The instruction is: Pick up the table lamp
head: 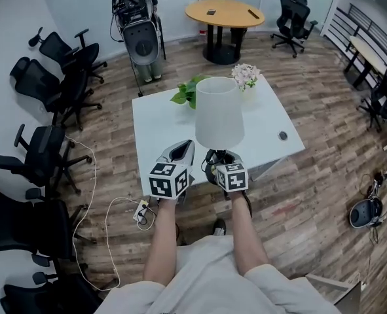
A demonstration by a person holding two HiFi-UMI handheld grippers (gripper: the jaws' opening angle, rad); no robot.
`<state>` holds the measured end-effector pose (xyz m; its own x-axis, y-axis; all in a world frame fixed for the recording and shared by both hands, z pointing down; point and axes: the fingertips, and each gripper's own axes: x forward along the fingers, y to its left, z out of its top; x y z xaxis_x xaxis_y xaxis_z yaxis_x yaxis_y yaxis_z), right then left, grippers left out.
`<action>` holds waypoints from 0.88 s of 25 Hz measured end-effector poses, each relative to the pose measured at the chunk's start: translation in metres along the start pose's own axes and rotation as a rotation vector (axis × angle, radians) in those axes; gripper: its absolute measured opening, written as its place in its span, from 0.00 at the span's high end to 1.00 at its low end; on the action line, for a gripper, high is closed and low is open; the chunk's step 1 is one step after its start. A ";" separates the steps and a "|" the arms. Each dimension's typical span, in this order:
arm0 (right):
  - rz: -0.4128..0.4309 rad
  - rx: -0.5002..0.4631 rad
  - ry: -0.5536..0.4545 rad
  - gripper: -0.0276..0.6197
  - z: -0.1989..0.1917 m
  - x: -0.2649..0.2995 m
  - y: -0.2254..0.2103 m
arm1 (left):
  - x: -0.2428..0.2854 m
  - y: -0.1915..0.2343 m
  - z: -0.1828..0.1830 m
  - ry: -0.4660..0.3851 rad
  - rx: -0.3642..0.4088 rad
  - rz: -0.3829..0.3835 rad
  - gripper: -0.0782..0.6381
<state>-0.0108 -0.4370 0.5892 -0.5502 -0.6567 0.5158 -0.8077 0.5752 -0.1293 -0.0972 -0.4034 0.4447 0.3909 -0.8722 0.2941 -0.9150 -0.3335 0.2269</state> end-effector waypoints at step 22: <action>0.110 0.018 -0.066 0.79 0.013 -0.007 -0.067 | 0.039 -0.006 -0.040 0.038 -0.034 0.213 0.89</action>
<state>0.0443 -0.4768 0.5835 -0.6483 -0.6209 0.4406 -0.7448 0.6372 -0.1980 -0.0727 -0.4215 0.4925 0.1927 -0.9073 0.3738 -0.9738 -0.1299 0.1867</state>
